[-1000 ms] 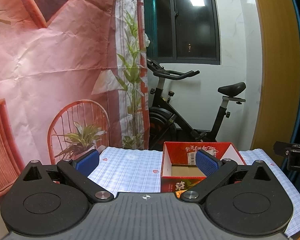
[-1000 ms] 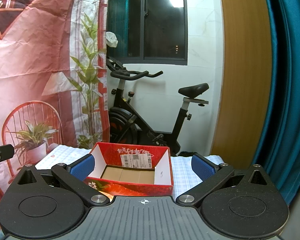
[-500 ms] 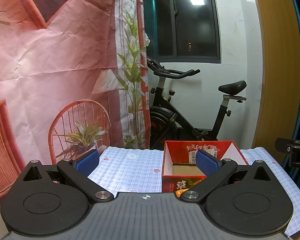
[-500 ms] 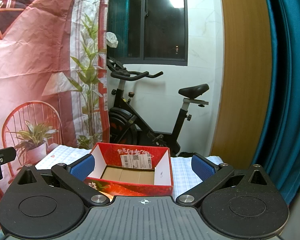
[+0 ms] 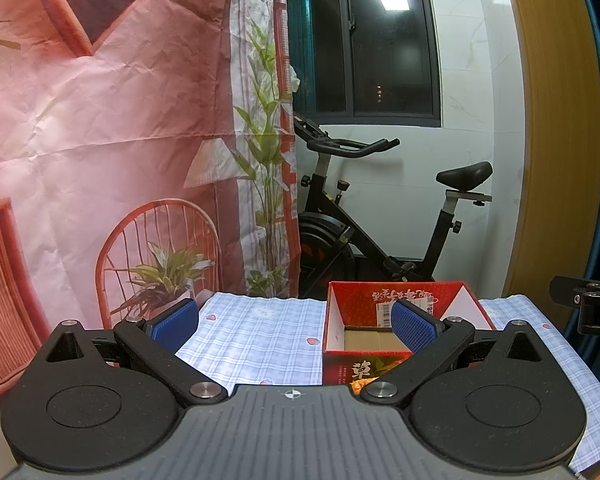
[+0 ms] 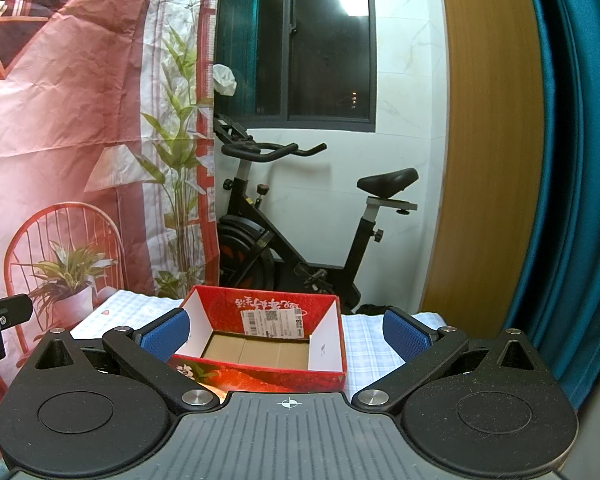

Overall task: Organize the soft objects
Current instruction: 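Reach the right tool to the black eye mask and close on it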

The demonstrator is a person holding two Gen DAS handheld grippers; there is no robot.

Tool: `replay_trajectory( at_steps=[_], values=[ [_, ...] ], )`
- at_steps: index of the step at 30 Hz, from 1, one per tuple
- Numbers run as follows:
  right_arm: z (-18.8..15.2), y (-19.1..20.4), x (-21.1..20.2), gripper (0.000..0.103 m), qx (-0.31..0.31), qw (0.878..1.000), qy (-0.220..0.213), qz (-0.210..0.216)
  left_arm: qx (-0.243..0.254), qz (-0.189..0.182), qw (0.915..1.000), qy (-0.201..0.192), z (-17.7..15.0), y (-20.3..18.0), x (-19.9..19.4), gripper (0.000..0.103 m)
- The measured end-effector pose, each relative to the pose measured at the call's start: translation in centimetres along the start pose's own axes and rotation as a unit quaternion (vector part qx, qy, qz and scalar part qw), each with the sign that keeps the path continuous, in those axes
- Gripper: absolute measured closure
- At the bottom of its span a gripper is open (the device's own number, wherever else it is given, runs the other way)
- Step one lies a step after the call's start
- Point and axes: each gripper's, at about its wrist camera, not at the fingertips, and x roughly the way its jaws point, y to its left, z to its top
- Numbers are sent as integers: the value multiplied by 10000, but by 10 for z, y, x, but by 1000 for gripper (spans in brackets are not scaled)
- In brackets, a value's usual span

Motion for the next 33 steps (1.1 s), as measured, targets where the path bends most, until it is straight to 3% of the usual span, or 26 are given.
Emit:
replay_trajectory(
  at_steps=[22, 29, 33],
  values=[
    [-7, -1, 3, 0, 133, 9999, -12, 100, -67, 11, 10000, 43, -5, 2, 5, 0],
    [-36, -10, 24, 0, 428, 9975, -117, 549, -13, 47, 9993, 364, -26, -1, 29, 0],
    [-60, -8, 45, 0, 337, 9984, -38, 448, -91, 23, 9981, 606, -43, 4, 53, 0]
  ],
)
